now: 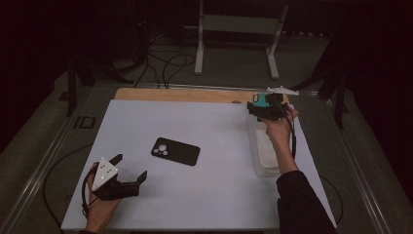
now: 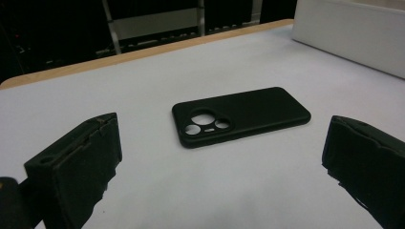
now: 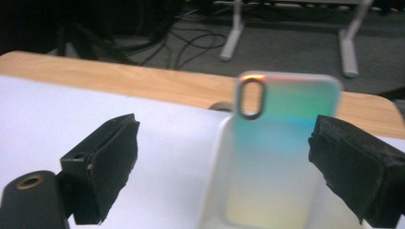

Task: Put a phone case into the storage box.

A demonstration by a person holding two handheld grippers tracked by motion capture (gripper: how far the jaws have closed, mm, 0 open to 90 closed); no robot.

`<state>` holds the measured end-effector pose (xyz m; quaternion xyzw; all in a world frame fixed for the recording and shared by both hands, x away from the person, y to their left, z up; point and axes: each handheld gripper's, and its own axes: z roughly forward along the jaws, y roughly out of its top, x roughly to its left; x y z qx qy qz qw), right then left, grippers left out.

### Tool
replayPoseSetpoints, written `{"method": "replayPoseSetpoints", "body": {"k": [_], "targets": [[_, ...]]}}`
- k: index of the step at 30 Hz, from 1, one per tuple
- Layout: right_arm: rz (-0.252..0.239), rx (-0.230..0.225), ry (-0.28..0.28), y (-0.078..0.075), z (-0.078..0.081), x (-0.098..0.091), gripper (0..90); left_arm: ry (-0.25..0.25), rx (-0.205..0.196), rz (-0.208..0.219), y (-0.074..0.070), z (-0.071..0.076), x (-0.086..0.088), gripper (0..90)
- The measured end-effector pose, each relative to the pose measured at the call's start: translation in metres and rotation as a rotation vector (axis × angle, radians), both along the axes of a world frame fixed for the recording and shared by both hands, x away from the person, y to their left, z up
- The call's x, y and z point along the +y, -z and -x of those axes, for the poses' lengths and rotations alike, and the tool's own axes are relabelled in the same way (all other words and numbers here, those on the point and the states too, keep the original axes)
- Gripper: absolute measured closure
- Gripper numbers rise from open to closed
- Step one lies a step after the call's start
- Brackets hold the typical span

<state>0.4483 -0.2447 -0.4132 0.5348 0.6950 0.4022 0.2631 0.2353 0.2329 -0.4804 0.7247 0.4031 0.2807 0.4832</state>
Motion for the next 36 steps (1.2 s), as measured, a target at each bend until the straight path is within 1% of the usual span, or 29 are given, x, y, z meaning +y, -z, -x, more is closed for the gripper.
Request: {"method": "replayPoseSetpoints", "body": {"k": [5, 9, 11, 12, 17, 20, 21, 22, 26, 31, 33, 35, 36], "targets": [[0.003, -0.017, -0.057, -0.005, 0.014, 0.007, 8.8, 0.0, 0.002, -0.001, 0.0, 0.0, 0.0, 0.3], [-0.005, -0.029, -0.091, -0.008, 0.024, 0.01, 8.8, 0.003, 0.002, -0.003, 0.001, -0.001, -0.001, 0.3], [-0.002, -0.033, -0.099, -0.009, 0.027, 0.011, 8.8, 0.004, 0.002, -0.005, 0.001, 0.0, -0.001, 0.3], [0.004, -0.043, -0.115, -0.01, 0.034, 0.013, 8.8, 0.004, 0.002, -0.004, 0.001, 0.0, -0.001, 0.3], [-0.004, -0.059, -0.15, -0.012, 0.048, 0.014, 8.8, 0.005, 0.006, -0.005, 0.001, -0.001, -0.002, 0.3], [-0.021, -0.066, -0.171, -0.012, 0.057, 0.015, 8.8, 0.005, 0.005, -0.005, 0.001, -0.001, -0.002, 0.3], [-0.022, -0.066, -0.181, -0.011, 0.059, 0.015, 8.8, 0.005, 0.006, -0.006, 0.002, -0.001, -0.002, 0.3], [-0.012, -0.073, -0.191, -0.011, 0.062, 0.016, 8.9, 0.004, 0.008, -0.009, 0.002, -0.001, -0.002, 0.3], [-0.013, -0.076, -0.224, -0.011, 0.072, 0.019, 8.9, 0.002, 0.009, -0.009, 0.002, -0.001, -0.002, 0.3], [-0.036, -0.071, -0.252, -0.012, 0.079, 0.023, 8.9, 0.005, 0.005, -0.01, 0.002, 0.0, -0.003, 0.3], [-0.026, -0.066, -0.267, -0.01, 0.081, 0.027, 8.9, 0.006, 0.005, -0.011, 0.002, 0.0, -0.004, 0.3], [-0.03, -0.058, -0.277, -0.008, 0.083, 0.03, 8.9, 0.009, 0.006, -0.014, 0.002, 0.0, -0.004, 0.3], [-0.029, -0.061, -0.283, -0.007, 0.084, 0.032, 8.9, 0.009, 0.006, -0.014, 0.002, 0.0, -0.004, 0.3]]}}
